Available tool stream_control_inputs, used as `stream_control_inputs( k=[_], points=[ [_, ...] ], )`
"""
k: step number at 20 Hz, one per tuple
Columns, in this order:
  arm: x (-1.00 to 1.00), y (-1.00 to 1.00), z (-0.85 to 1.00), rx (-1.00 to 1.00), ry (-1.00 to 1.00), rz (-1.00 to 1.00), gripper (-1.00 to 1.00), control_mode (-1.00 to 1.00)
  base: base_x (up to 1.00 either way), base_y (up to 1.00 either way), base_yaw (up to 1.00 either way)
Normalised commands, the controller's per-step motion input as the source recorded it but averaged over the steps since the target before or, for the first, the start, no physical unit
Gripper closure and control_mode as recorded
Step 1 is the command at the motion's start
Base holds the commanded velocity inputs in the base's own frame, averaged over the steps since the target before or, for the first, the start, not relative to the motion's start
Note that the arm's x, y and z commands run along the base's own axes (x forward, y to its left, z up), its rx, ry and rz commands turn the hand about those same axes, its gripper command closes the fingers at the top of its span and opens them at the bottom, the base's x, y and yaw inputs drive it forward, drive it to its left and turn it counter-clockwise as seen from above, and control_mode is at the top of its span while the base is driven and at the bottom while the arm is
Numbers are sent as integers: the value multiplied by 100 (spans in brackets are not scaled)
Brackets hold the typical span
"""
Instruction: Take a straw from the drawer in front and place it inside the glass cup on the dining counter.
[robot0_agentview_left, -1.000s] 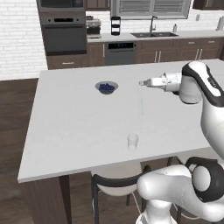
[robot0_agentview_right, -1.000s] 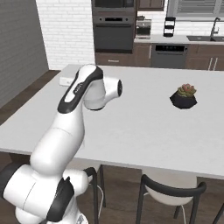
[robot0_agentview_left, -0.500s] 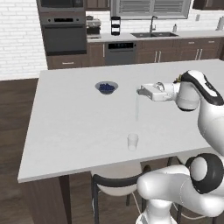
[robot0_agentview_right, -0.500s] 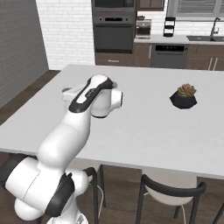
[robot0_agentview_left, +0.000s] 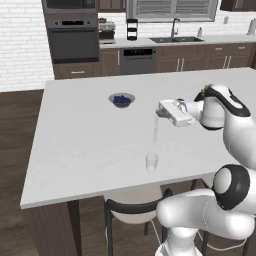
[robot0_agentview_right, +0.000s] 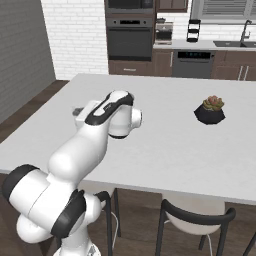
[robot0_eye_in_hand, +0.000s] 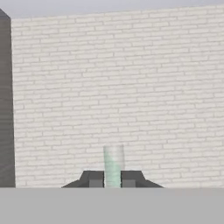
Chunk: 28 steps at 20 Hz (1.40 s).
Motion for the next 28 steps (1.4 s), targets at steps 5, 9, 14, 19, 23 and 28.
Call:
stream_control_inputs(
  k=[5,9,14,19,23,28],
  points=[
    [-34,0,-32,-2,-15,3,100,-100,0,0,0],
    [-39,0,-34,0,-19,2,100,-100,0,0,0],
    [-15,-1,-28,0,-23,1,100,-100,0,0,0],
    [0,-2,-26,0,-18,1,100,-100,0,0,0],
    [0,-15,-21,0,-5,0,100,-100,0,0,0],
    [0,-17,-10,0,0,0,100,-100,0,0,0]
  ],
)
